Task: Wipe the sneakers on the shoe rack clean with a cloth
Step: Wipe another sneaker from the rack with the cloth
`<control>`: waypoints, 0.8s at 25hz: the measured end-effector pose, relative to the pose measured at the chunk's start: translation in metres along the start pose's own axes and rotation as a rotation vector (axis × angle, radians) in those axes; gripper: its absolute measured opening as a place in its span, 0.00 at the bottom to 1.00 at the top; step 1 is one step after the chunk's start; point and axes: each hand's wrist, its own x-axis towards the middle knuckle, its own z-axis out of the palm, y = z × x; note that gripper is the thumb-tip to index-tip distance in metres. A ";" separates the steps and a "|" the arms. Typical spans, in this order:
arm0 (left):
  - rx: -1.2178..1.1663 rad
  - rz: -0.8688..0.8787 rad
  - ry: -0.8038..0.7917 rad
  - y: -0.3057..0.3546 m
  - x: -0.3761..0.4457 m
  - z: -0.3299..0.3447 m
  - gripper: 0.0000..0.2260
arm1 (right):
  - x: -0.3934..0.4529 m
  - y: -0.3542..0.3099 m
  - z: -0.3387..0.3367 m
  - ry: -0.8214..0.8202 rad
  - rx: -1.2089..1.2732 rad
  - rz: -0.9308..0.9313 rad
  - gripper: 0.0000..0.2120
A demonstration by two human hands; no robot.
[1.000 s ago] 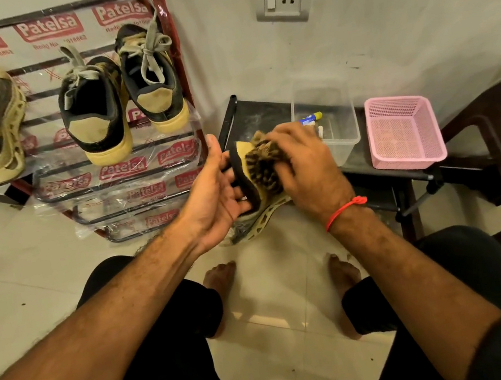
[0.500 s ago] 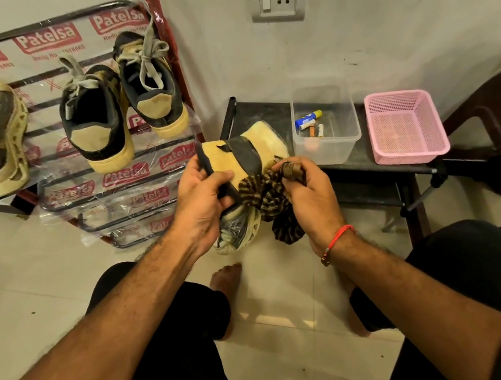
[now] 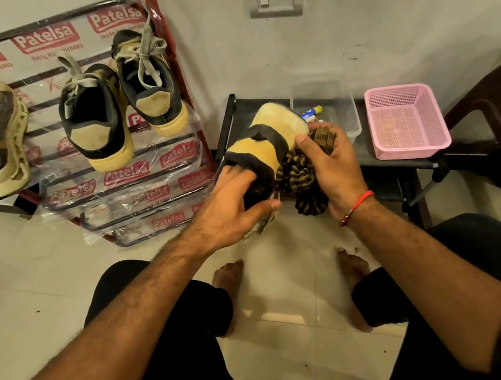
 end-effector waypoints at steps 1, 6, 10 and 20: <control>0.026 0.014 0.043 -0.004 0.001 0.002 0.23 | 0.003 -0.003 0.000 0.005 0.030 -0.011 0.06; -0.549 -0.274 0.157 0.000 0.004 0.006 0.11 | 0.011 -0.004 0.002 -0.052 0.383 0.146 0.16; -0.351 -0.201 0.034 0.004 -0.004 0.001 0.23 | 0.006 -0.005 0.004 -0.096 0.536 0.236 0.21; -0.790 -0.489 0.220 0.009 0.006 -0.010 0.21 | 0.007 -0.002 0.015 -0.237 0.699 0.261 0.27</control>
